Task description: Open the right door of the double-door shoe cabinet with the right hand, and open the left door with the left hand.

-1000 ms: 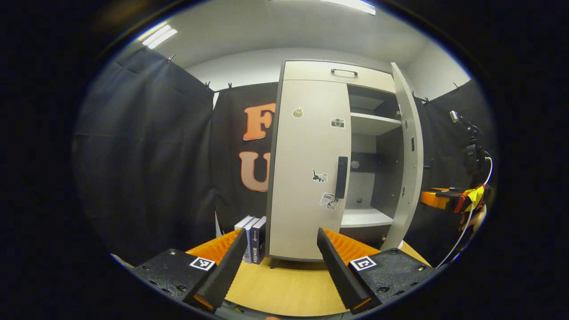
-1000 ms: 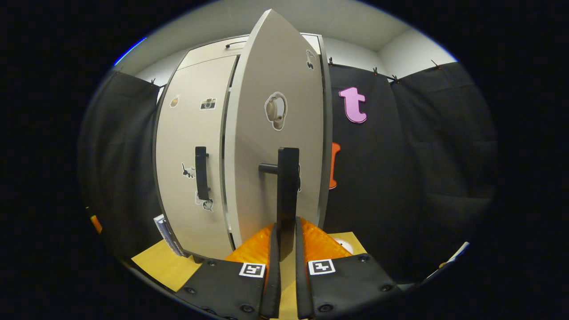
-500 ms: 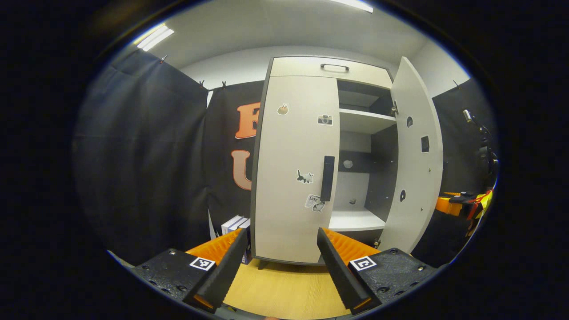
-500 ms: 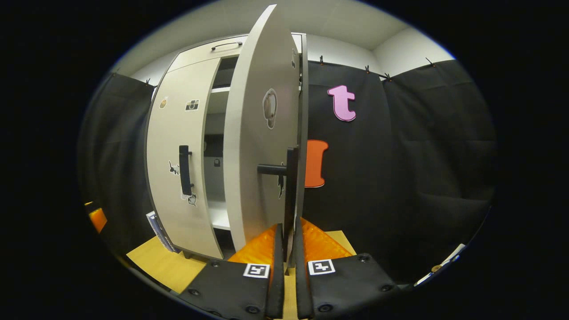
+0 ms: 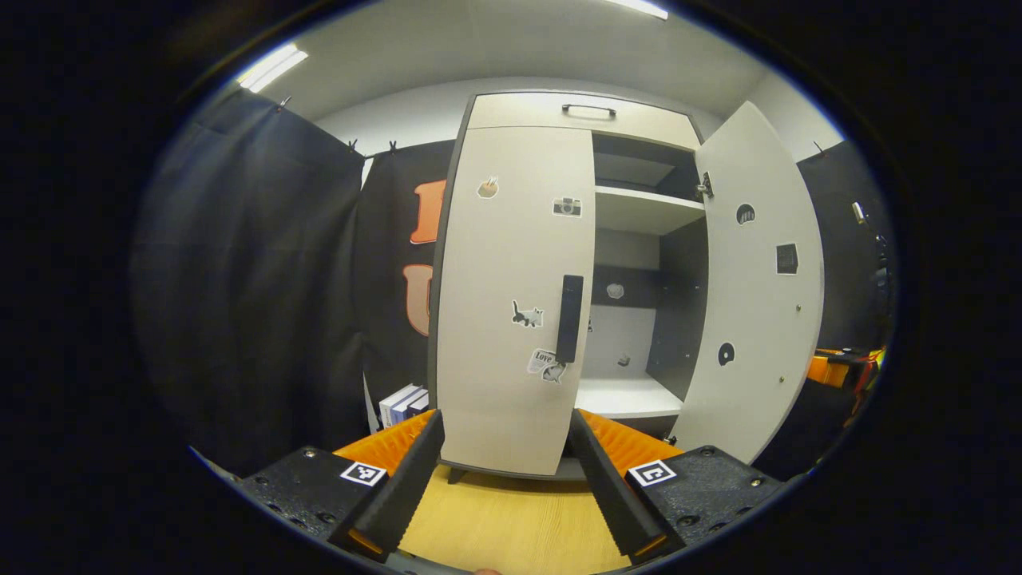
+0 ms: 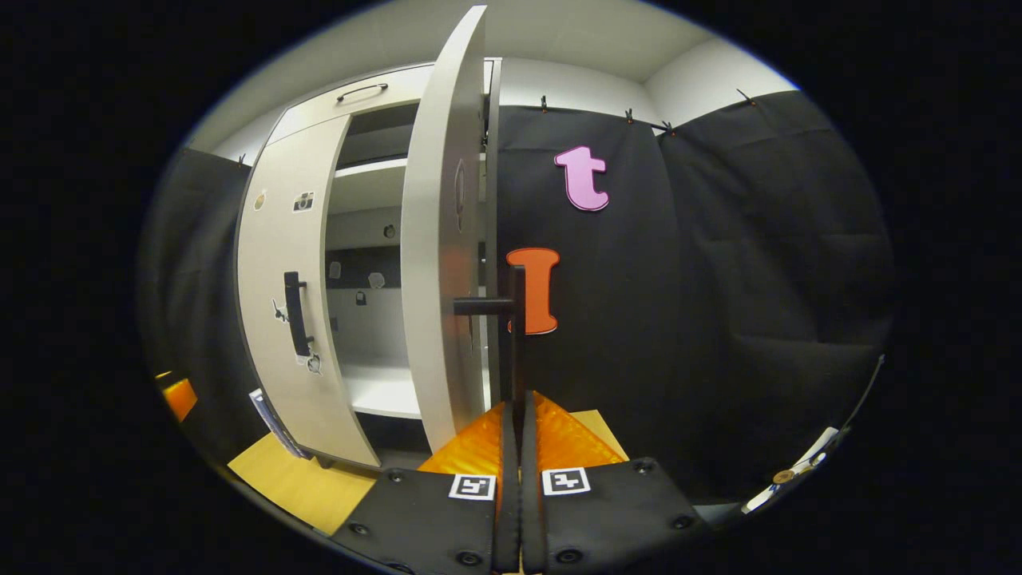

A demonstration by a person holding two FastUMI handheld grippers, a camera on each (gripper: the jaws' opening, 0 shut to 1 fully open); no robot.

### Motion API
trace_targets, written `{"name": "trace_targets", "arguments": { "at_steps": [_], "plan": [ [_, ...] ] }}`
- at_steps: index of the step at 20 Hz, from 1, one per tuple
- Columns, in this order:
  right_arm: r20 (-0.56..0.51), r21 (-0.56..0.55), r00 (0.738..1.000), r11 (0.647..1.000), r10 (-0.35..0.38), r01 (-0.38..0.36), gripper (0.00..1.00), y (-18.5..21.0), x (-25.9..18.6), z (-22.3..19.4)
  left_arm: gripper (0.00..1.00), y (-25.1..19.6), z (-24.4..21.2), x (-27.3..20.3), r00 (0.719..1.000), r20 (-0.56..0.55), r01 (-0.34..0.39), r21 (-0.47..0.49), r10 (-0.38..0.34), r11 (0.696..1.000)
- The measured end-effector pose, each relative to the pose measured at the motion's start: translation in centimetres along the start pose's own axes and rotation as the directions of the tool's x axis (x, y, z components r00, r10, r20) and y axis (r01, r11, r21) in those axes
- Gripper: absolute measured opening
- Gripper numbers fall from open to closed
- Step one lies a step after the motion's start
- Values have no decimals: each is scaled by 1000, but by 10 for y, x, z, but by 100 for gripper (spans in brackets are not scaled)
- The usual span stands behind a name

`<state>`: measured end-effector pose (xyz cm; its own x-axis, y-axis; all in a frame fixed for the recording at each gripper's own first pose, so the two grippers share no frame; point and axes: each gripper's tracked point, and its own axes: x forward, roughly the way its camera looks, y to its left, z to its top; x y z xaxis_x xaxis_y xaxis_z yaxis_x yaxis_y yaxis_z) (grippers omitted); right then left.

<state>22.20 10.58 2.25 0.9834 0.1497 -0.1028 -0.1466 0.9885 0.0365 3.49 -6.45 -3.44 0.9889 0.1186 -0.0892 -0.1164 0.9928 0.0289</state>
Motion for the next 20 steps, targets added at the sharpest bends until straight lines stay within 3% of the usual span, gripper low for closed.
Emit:
{"name": "trace_targets", "arguments": {
  "at_steps": [10, 15, 18, 19, 20],
  "plan": [
    [-15, 47, 999, 998, 46, -45, 8, 6, -9, -4, 95, -9, 16, 47, 1000, 30, -7, 16, 7, 1000],
    [8, 54, 1000, 999, 3, -3, 9, -6, -8, 0, 92, -31, 25, 86, 998, 51, 19, 31, -21, 999],
    [20, 51, 1000, 999, -6, 5, 7, -10, -9, 2, 95, -50, 23, 112, 998, 39, 57, 34, -58, 998],
    [26, 48, 1000, 999, -17, 16, 8, -14, -9, 4, 95, -55, 23, 120, 997, 33, 65, 27, -66, 998],
    [33, 43, 999, 999, -23, 22, 28, -16, -9, 5, 95, -60, 23, 128, 997, 30, 73, 18, -74, 997]
  ]
}}
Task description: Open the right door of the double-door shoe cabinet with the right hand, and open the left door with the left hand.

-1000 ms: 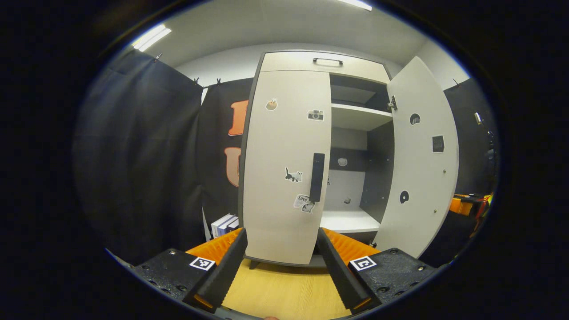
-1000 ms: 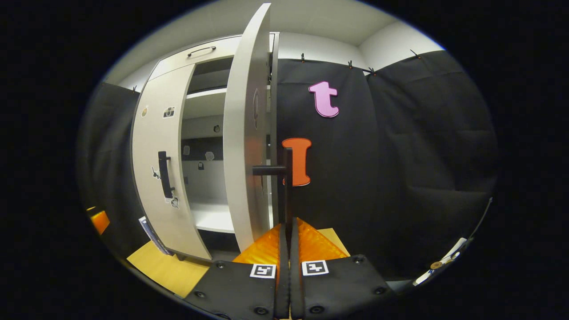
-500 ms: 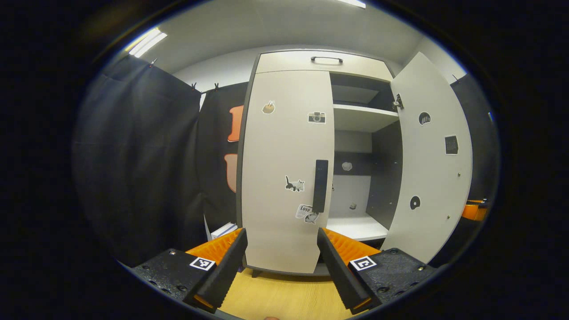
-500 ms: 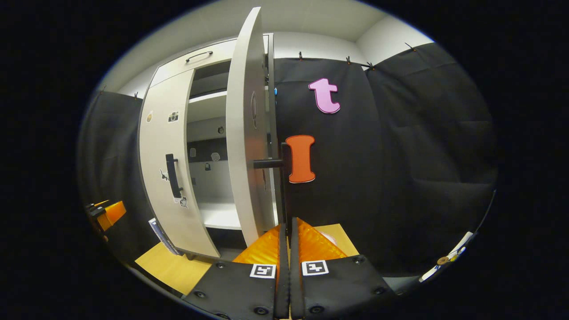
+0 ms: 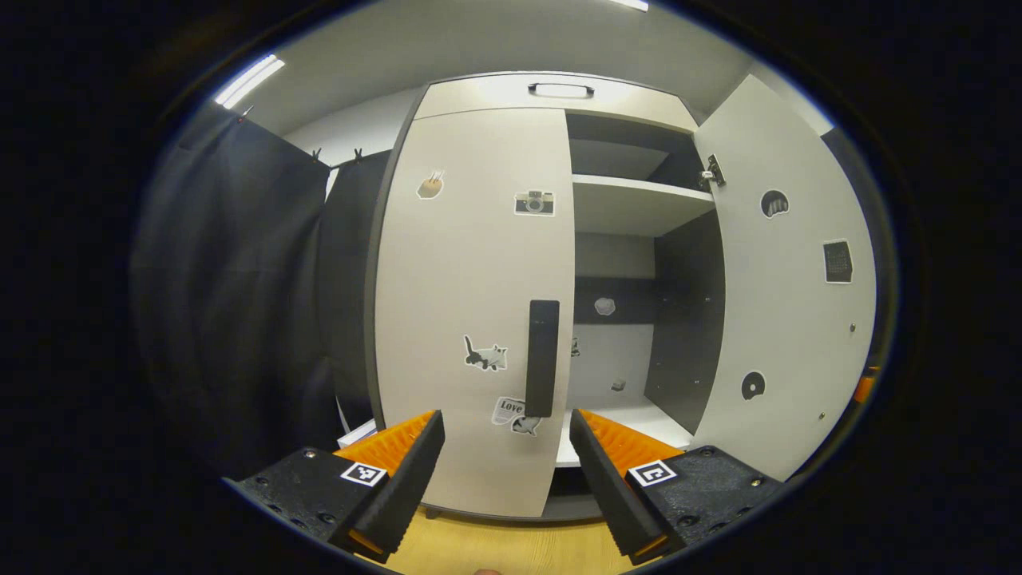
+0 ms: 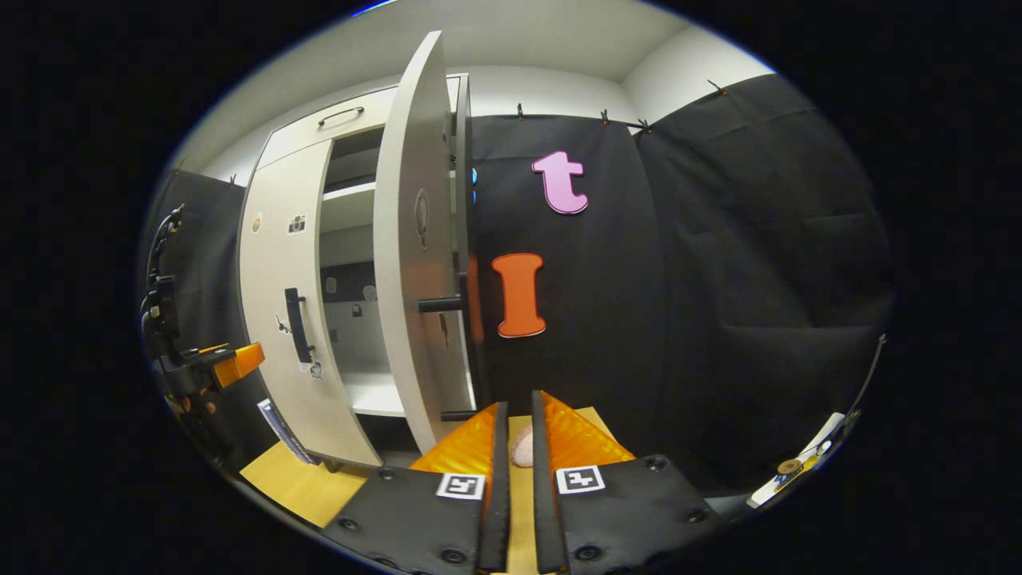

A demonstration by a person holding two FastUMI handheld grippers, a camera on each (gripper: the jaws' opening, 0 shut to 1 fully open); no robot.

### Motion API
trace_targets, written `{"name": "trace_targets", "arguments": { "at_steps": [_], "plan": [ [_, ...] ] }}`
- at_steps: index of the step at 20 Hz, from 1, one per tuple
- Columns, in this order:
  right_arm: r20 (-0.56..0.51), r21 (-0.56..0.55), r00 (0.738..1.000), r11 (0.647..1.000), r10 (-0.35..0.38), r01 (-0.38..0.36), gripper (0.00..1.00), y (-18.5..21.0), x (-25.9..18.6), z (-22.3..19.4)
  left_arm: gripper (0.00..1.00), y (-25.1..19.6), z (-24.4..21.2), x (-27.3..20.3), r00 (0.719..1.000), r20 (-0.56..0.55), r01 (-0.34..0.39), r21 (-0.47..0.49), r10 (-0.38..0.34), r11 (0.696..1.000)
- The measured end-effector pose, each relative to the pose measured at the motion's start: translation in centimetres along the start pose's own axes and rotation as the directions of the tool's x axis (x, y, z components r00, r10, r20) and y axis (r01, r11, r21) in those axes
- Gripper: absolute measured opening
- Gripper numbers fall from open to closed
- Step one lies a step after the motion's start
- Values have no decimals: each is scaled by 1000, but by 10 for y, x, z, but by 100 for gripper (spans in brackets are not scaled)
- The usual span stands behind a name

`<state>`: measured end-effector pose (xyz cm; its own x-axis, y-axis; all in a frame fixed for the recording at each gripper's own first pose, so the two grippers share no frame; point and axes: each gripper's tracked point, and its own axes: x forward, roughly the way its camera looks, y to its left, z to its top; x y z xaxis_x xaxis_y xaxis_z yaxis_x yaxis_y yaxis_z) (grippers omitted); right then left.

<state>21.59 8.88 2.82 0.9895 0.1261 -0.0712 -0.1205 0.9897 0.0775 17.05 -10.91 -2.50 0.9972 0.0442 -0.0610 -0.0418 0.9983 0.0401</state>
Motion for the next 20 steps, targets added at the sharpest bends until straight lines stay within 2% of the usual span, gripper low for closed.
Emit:
{"name": "trace_targets", "arguments": {
  "at_steps": [2, 4, 5, 6, 7, 8, 9, 10, 12, 16, 18, 19, 20],
  "plan": [
    [7, -3, 1000, 1000, -19, 19, 45, -5, 2, 1, 95, -8, 0, 17, 1000, -3, 21, -20, -21, 1000],
    [14, 0, 999, 1000, -31, 31, 55, -8, 4, 2, 92, -13, -1, 32, 999, -8, 31, -33, -31, 999],
    [15, 1, 999, 999, -40, 40, 65, -11, 5, 3, 95, -14, -1, 39, 999, -8, 35, -34, -35, 999],
    [16, 2, 999, 999, -46, 46, 84, -12, 5, 3, 95, -15, -2, 46, 999, -10, 35, -30, -35, 999],
    [16, 3, 998, 999, -54, 54, 87, -14, 6, 3, 95, -15, -3, 53, 999, -13, 33, -26, -33, 999],
    [16, 4, 998, 998, -61, 61, 83, -15, 6, 3, 95, -15, -5, 60, 999, -19, 31, -25, -32, 999],
    [16, 6, 998, 998, -66, 66, 85, -16, 6, 3, 95, -16, -7, 66, 999, -22, 31, -26, -31, 999],
    [14, 7, 997, 997, -70, 70, 99, -17, 6, 3, 95, -16, -8, 72, 999, -23, 31, -28, -32, 999],
    [12, 9, 997, 997, -81, 80, 92, -20, 8, 3, 95, -15, -11, 83, 999, -32, 28, -21, -28, 999],
    [10, 8, 995, 995, -98, 98, 92, -24, 7, 3, 92, -14, -13, 98, 999, -38, 24, -4, -24, 1000],
    [11, 5, 995, 995, -102, 102, 93, -25, 8, 3, 81, -13, -12, 100, 999, -29, 20, -1, -20, 1000],
    [11, 4, 994, 995, -104, 104, 92, -26, 7, 3, 65, -14, -12, 101, 999, -29, 23, 2, -23, 1000],
    [12, 5, 994, 995, -104, 104, 92, -26, 6, 3, 67, -15, -12, 102, 999, -33, 27, 4, -27, 1000]
  ]
}}
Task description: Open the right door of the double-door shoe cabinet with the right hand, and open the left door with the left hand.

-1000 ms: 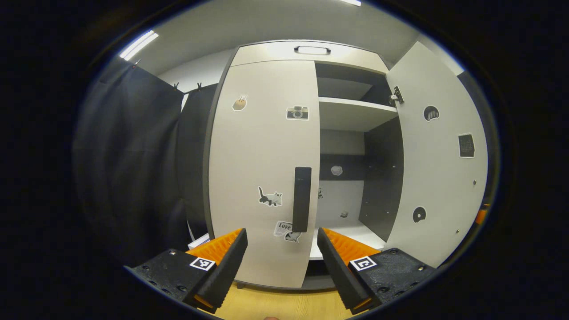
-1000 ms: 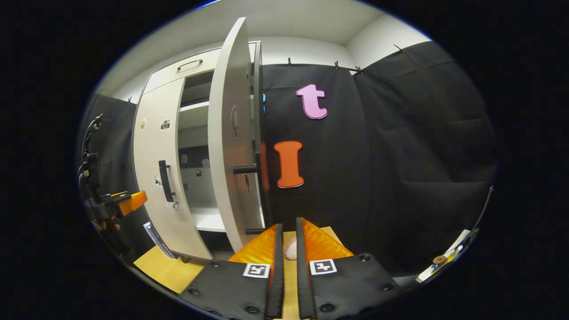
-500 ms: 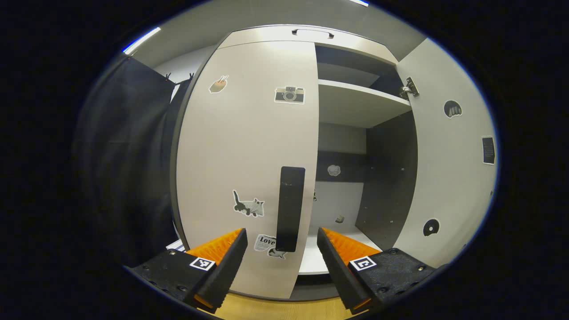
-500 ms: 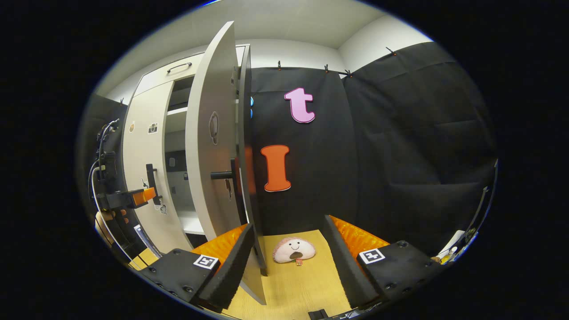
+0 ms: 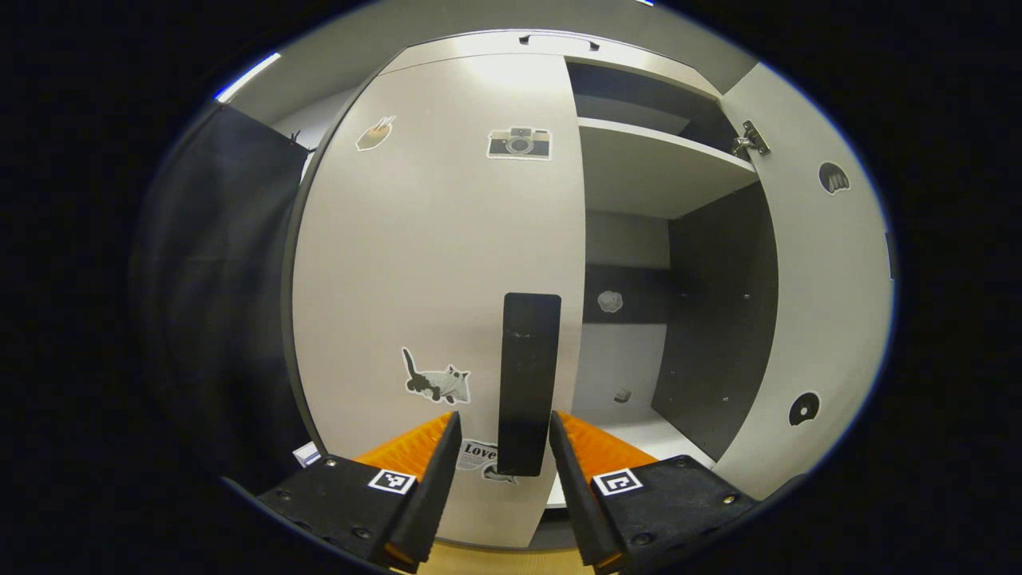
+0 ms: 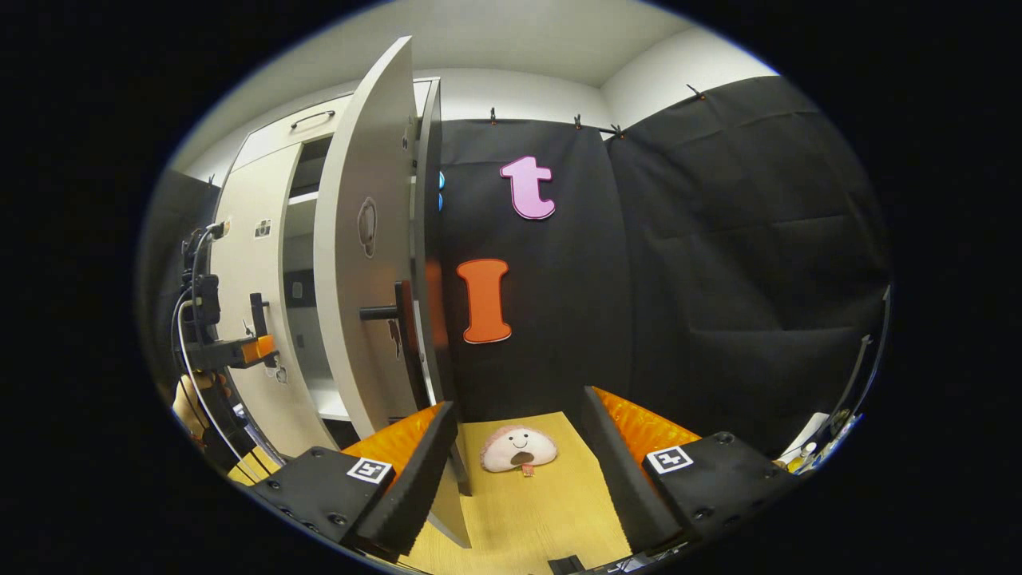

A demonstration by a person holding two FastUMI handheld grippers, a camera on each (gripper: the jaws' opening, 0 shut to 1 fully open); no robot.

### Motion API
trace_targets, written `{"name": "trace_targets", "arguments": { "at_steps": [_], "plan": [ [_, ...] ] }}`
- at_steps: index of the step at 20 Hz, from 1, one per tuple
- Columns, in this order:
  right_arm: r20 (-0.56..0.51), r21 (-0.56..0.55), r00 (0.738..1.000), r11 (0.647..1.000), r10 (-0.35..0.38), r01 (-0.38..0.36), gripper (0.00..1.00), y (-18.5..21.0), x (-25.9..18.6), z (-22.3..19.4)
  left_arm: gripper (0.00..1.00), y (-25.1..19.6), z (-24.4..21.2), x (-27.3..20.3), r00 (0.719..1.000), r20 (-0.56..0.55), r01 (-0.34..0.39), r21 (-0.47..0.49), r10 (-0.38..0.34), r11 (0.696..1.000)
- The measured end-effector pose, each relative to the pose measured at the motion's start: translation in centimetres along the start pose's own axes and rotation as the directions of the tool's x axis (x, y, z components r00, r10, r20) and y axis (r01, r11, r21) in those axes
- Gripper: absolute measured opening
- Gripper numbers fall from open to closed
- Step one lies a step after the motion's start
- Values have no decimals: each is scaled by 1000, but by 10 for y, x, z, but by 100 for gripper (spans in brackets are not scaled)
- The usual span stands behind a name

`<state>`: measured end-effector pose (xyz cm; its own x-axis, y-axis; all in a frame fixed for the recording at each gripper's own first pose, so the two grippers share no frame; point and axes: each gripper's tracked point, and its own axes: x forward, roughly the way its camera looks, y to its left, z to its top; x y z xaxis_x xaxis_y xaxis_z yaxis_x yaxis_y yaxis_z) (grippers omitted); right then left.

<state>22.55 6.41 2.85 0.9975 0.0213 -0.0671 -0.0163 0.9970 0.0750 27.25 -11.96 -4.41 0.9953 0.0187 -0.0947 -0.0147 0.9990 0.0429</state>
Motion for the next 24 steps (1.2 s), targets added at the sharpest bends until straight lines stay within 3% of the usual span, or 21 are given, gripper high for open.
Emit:
{"name": "trace_targets", "arguments": {
  "at_steps": [3, 4, 5, 10, 13, 14, 15, 19, 20, 21, 22, 23, 24],
  "plan": [
    [6, 4, 1000, 1000, 2, -2, 92, 3, -1, 1, 55, -6, -1, 2, 999, -9, 34, 5, -34, 999],
    [8, 1, 1000, 1000, 2, -2, 93, 5, -2, 1, 48, -8, -1, 1, 999, -9, 45, 0, -45, 999],
    [9, -1, 1000, 1000, 3, -3, 93, 5, -3, 1, 35, -8, -1, 0, 999, -9, 39, -4, -39, 999],
    [14, -4, 1000, 1000, -12, 12, 93, 4, -10, 2, 29, -7, -3, -3, 999, -18, 50, 0, -50, 999],
    [17, 2, 1000, 1000, -20, 20, 93, 5, -15, 3, 25, -5, -3, -7, 996, 2, 93, -11, -93, 996],
    [17, 0, 1000, 1000, -18, 18, 100, 8, -17, 3, 25, -4, -4, -11, 995, 4, 102, -9, -102, 995],
    [17, -4, 1000, 1000, -18, 18, 92, 8, -18, 3, 22, -3, -5, -15, 994, 2, 111, -4, -111, 994],
    [26, -10, 1000, 1000, -13, 14, 92, 13, -20, 6, 19, 2, -9, -35, 986, -7, 167, -29, -167, 986],
    [28, -4, 1000, 1000, -4, 4, 100, 18, -20, 7, 19, 4, -9, -42, 984, -6, 177, -42, -177, 983],
    [28, -2, 1000, 1000, 3, -3, 100, 22, -20, 7, 19, 6, -9, -47, 983, -7, 185, -45, -185, 982],
    [29, -4, 1000, 1000, 7, -7, 93, 25, -23, 7, 19, 8, -10, -51, 982, -9, 190, -42, -191, 981],
    [31, -7, 999, 1000, 8, -8, 92, 26, -24, 7, 19, 9, -10, -54, 981, -10, 194, -36, -195, 980],
    [35, -10, 999, 1000, 9, -9, 100, 28, -25, 7, 19, 10, -10, -56, 980, -11, 198, -28, -198, 980]
  ]
}}
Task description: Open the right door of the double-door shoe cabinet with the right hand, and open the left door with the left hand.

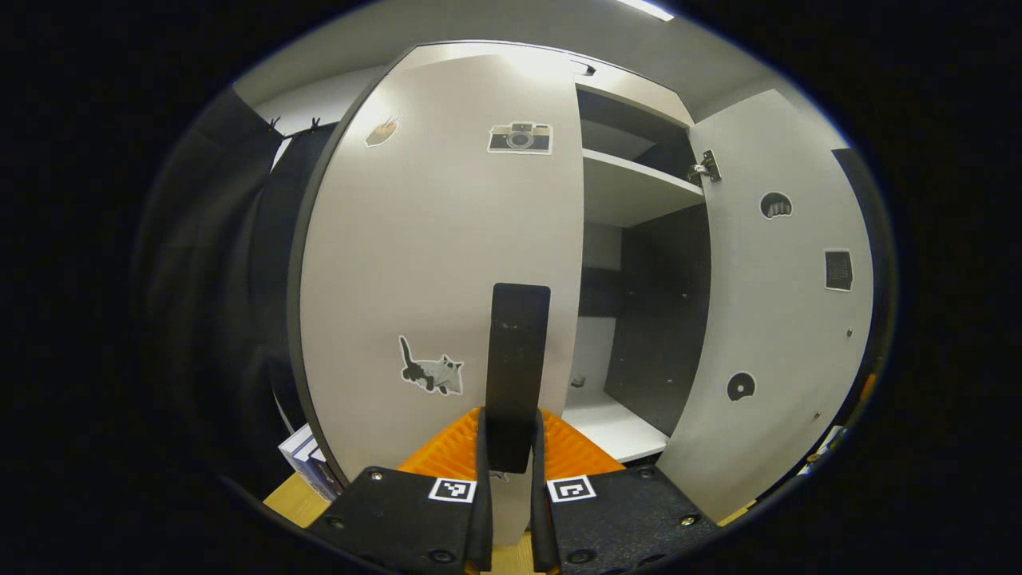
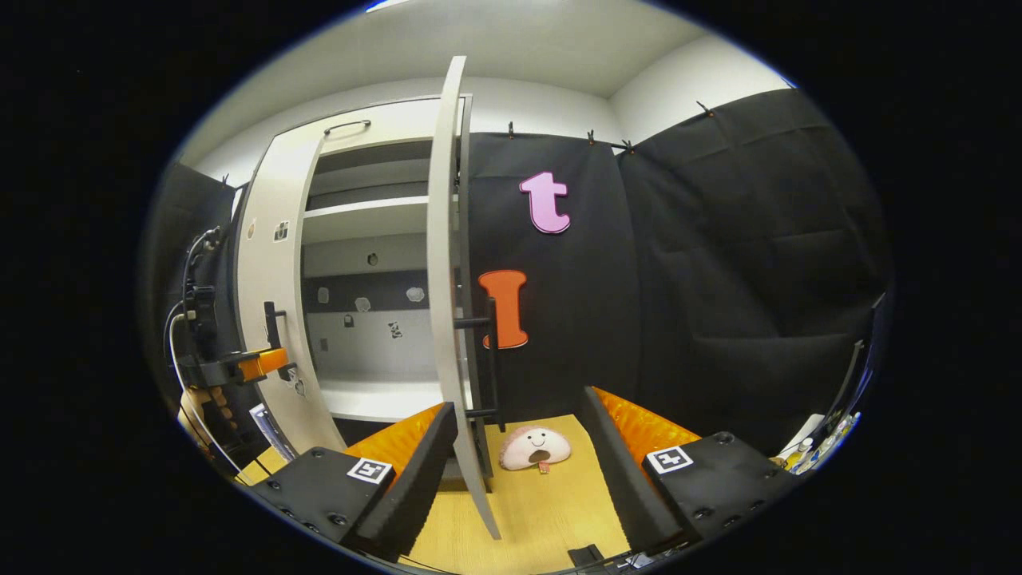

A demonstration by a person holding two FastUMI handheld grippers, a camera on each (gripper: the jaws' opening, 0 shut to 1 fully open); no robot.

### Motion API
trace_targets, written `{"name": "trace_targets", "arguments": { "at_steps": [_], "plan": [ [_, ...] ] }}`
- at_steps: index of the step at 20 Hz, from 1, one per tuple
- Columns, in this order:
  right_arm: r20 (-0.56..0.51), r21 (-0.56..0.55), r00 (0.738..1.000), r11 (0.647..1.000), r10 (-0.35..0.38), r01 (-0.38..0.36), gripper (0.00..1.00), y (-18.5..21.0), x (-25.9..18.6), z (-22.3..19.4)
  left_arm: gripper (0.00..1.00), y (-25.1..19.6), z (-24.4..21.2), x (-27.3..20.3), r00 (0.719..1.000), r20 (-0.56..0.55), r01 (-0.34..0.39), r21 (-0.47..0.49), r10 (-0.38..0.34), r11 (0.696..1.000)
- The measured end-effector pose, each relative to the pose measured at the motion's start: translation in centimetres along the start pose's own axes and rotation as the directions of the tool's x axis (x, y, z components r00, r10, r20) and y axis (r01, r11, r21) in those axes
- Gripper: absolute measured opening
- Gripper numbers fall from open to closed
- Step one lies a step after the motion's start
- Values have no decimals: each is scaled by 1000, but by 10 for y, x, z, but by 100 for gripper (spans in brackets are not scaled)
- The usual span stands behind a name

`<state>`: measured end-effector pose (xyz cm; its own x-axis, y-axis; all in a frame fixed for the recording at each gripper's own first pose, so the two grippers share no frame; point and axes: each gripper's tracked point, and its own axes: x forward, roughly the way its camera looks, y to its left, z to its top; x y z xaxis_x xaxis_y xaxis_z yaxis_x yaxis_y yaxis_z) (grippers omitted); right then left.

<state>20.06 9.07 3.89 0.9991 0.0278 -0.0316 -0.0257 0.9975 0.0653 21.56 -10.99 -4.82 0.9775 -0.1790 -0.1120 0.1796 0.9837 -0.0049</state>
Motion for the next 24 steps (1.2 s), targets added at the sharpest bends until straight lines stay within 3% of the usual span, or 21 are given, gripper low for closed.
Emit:
{"name": "trace_targets", "arguments": {
  "at_steps": [1, 9, 10, 11, 12, 13, 14, 17, 18, 20, 22, 23, 24],
  "plan": [
    [1, -2, 1000, 1000, 0, 0, 92, 2, 0, 0, 19, 1, 0, -2, 1000, -1, 2, 8, -2, 1000],
    [8, 22, 1000, 1000, -6, 6, 92, 22, -9, -3, 17, 7, -1, -30, 998, -6, 56, 20, -56, 998],
    [13, 21, 1000, 1000, -7, 7, 100, 23, -10, -3, 17, 7, -1, -30, 998, -5, 63, 18, -63, 998],
    [17, 19, 1000, 1000, -8, 7, 100, 26, -11, -4, 17, 7, -1, -31, 998, -5, 68, 15, -68, 998],
    [17, 18, 1000, 1000, -8, 8, 92, 27, -10, -4, 17, 7, -1, -32, 997, -9, 73, 16, -73, 997],
    [14, 17, 1000, 1000, -10, 10, 100, 28, -10, -4, 17, 8, -1, -33, 997, -9, 77, 19, -77, 997],
    [16, 20, 1000, 1000, -12, 11, 92, 28, -10, -4, 16, 9, -2, -34, 997, -7, 81, 23, -81, 996],
    [12, 21, 1000, 1000, -14, 14, 92, 30, -9, -4, 16, 11, -2, -38, 997, 3, 83, 31, -83, 996],
    [10, 19, 1000, 1000, -14, 14, 100, 30, -9, -5, 16, 12, -2, -39, 997, 5, 83, 34, -83, 996],
    [6, 21, 1000, 1000, -8, 8, 100, 32, -11, -6, 16, 8, -10, -45, 993, -17, 119, 22, -119, 993],
    [9, 26, 1000, 1000, 3, -3, 100, 36, -9, -5, 0, 75, -39, -56, 996, -65, -59, 131, 68, 990],
    [14, 24, 1000, 1000, 14, -14, 100, 40, -8, -3, 0, 100, -54, -66, 984, -114, -125, 95, 135, 988],
    [23, 18, 999, 999, 27, -27, 100, 43, -7, -2, 0, 92, -58, -73, 991, -113, -75, -6, 74, 997]
  ]
}}
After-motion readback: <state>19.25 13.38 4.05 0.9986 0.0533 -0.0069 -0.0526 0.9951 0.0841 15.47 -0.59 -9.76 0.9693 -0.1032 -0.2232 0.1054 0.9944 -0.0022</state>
